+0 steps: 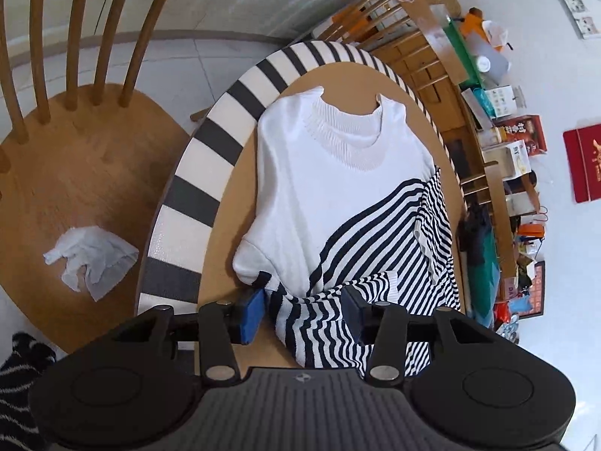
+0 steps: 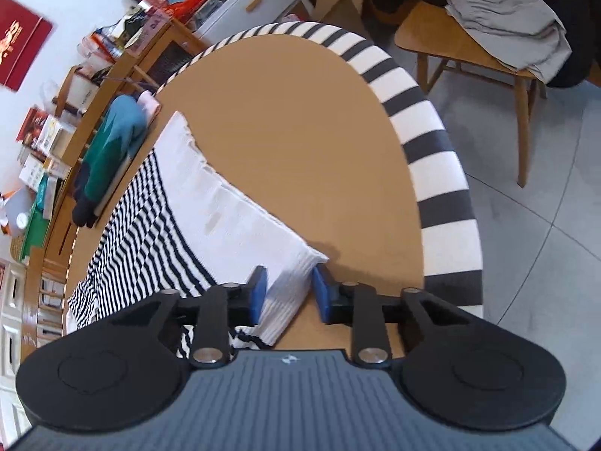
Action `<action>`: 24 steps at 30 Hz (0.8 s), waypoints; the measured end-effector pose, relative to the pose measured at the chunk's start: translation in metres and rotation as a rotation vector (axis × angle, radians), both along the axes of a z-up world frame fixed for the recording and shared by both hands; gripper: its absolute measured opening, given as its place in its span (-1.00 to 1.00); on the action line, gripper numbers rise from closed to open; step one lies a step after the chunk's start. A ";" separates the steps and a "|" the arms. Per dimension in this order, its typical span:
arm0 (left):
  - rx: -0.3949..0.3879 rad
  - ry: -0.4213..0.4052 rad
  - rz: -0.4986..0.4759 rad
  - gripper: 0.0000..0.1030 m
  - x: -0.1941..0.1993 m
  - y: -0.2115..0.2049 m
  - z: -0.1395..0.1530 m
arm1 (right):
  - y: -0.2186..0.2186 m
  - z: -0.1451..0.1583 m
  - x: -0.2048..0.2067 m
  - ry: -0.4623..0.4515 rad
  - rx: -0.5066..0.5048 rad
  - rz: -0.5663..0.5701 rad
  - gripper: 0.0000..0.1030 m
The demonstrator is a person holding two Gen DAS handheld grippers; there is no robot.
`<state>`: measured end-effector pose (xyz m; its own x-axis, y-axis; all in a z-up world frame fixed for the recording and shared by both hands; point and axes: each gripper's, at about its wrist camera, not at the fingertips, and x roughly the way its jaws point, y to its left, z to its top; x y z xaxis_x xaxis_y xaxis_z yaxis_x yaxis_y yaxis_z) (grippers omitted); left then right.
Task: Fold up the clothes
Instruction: 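Grasp the folded shirt edge with the left gripper while the right gripper grasps it too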
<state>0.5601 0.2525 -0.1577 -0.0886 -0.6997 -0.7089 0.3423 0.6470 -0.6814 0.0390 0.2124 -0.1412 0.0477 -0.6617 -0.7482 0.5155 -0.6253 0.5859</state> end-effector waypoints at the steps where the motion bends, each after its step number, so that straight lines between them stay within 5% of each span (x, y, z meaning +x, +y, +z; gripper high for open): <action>1: 0.003 -0.022 -0.004 -0.13 -0.002 -0.001 0.001 | 0.002 -0.002 -0.002 -0.013 -0.003 -0.010 -0.67; 10: 0.026 -0.156 -0.029 -0.09 -0.019 -0.006 0.011 | 0.001 -0.002 -0.002 -0.035 0.005 -0.023 -0.62; 12: 0.052 -0.224 -0.066 -0.24 -0.022 -0.012 0.014 | -0.001 -0.002 0.000 -0.018 0.010 -0.005 -0.74; 14: 0.092 -0.275 -0.091 -0.91 -0.024 -0.016 0.013 | -0.006 -0.003 0.004 0.011 0.016 0.032 -0.91; 24: 0.059 -0.284 -0.072 -0.93 -0.012 0.008 0.020 | 0.008 0.005 -0.001 0.057 -0.006 0.100 -0.94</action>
